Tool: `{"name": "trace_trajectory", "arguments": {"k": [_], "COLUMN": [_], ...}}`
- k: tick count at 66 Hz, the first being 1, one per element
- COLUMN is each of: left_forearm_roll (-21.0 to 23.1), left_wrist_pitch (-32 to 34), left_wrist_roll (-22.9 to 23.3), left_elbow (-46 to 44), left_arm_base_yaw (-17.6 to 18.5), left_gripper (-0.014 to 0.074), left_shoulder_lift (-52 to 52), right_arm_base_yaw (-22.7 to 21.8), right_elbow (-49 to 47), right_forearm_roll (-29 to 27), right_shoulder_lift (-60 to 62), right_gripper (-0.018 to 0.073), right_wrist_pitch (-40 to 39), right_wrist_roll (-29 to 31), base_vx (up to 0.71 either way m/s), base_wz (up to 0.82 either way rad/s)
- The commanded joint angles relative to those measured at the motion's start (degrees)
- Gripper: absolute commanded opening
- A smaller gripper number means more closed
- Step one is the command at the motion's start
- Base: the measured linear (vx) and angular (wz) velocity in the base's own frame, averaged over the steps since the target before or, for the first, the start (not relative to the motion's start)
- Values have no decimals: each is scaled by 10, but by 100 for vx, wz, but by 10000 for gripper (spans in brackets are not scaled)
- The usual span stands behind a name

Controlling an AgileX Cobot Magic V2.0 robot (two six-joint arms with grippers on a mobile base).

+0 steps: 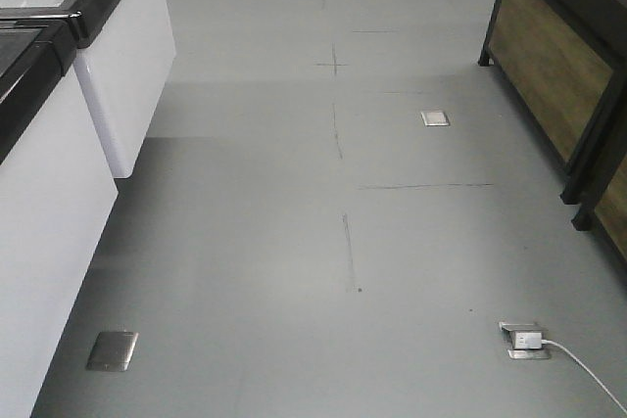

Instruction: Left arm holds basket, right arm returns cookies

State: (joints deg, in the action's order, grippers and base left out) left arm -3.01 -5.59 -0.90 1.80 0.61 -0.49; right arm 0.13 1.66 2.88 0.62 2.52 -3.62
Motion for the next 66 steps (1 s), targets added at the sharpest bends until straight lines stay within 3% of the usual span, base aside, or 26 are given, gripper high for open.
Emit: {"name": "trace_trajectory", "arguments": {"k": [1,66], "left_forearm_roll": [0,0], "left_wrist_pitch": [40,40], "left_wrist_roll": [2,2], "left_elbow": [-19,-19], "left_arm_base_yaw": [1,1], "left_gripper": [-8,-8], "left_shoulder_lift": [-9,-9], "right_arm_base_yaw": [-3,-3], "right_elbow": [1,1], "right_forearm_roll": [2,2], "right_shoulder_lift": [6,6], "right_gripper": [-8,-8], "right_wrist_pitch": [-40,-40], "right_wrist_roll": [5,5], "base_vx": [0,0], "base_wz": [0,0]}}
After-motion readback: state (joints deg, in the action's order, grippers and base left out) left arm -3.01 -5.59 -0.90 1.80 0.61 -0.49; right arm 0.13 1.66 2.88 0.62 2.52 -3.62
